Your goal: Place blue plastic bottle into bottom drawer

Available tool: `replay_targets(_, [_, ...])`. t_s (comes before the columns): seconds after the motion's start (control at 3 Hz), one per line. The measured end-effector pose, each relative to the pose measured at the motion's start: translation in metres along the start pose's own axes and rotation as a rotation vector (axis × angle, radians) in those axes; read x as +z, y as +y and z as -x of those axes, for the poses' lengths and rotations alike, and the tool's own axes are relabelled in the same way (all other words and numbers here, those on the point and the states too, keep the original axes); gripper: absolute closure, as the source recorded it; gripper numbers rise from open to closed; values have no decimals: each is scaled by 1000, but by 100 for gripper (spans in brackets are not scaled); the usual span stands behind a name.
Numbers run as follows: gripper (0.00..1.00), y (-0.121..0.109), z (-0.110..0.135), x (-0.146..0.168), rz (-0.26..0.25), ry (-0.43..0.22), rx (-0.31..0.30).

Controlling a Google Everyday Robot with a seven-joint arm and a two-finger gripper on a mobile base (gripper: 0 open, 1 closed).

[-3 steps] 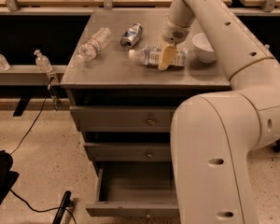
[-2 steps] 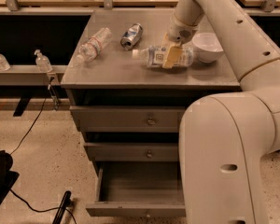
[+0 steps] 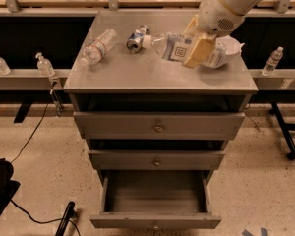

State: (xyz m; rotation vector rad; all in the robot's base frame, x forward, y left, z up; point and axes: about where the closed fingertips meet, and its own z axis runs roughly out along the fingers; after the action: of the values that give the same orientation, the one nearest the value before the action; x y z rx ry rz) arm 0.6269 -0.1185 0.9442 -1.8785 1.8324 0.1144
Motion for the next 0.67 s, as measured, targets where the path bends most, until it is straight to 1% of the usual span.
replay_targets(0.33, [100, 0, 3, -2, -3, -34, 2])
replay_targets(0.67, [100, 32, 0, 18, -49, -148, 37])
